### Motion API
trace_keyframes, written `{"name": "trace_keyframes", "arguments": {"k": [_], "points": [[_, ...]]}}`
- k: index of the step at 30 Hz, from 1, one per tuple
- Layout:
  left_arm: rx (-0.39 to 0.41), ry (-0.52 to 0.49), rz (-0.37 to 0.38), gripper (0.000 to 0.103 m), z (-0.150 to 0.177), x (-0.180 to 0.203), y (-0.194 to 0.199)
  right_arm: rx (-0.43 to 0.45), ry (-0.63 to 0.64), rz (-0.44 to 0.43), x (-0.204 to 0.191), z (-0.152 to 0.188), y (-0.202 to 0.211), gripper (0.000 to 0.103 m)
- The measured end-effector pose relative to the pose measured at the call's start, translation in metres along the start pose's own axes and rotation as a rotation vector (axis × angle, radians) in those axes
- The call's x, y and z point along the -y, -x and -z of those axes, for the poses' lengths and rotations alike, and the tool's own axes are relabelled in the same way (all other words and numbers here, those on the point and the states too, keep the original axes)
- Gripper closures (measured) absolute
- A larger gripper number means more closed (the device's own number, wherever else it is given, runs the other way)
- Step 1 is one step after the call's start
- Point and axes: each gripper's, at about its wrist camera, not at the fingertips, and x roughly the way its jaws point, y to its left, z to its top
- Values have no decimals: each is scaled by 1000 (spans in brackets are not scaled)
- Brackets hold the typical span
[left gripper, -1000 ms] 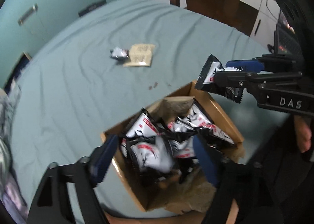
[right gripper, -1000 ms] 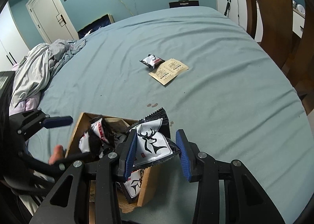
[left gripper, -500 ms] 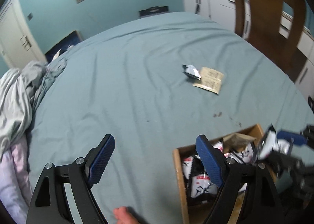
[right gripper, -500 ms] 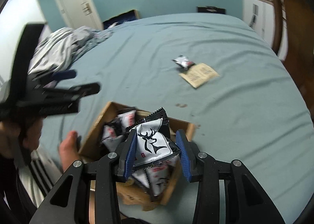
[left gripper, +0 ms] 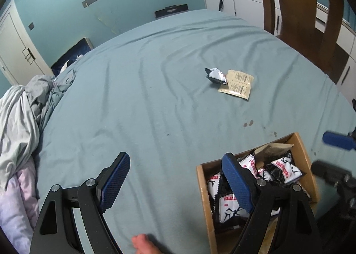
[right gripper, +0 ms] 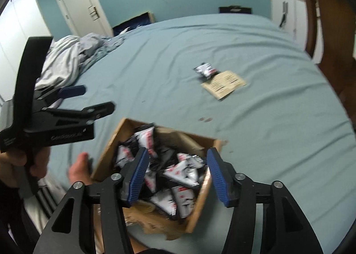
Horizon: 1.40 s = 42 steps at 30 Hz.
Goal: Organize snacks
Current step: 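Move the right tool toward the beige sachet and last black packet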
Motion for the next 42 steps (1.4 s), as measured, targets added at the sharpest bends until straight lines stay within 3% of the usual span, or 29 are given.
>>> {"name": "trace_keyframes", "arguments": {"k": [13,32,42], "points": [[-7,26,18,17,-1,-4,0,50,-214,177,28,1,16,46],[26,44,49,17,-7,-3,11,16,-245,208,52,-24,3,46],[-21,77,105,17,-16,-4,-1,-99,-294,162,91,-59,-55,46]]}}
